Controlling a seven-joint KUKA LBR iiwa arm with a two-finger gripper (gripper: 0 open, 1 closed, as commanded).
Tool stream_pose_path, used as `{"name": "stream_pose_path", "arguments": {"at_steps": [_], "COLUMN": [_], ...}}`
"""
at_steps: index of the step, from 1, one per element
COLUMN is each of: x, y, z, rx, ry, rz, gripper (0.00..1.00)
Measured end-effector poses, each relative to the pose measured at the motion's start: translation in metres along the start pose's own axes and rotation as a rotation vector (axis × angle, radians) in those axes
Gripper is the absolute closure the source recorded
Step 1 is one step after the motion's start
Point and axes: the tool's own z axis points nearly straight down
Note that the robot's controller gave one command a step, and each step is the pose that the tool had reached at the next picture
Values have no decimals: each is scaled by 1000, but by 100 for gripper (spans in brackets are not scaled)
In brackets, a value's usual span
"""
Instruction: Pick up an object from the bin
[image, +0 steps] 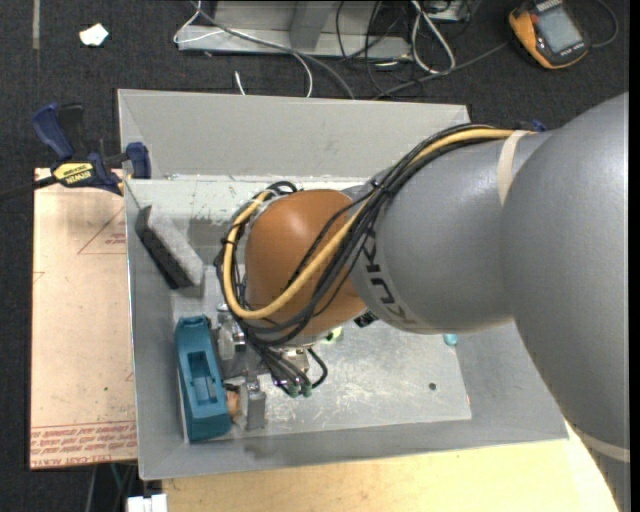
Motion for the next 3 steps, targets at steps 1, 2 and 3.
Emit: {"name": "stream_pose_path", "arguments": {"at_steps": [1,2,3], "x": [-8,-12,-39], "y": [-29,-61,-84], "z": [-10,48,77], "rx": [0,-1,-2], "ry": [2,-2,-9], "rz": [38,127,-38], "gripper": [0,0,0]}}
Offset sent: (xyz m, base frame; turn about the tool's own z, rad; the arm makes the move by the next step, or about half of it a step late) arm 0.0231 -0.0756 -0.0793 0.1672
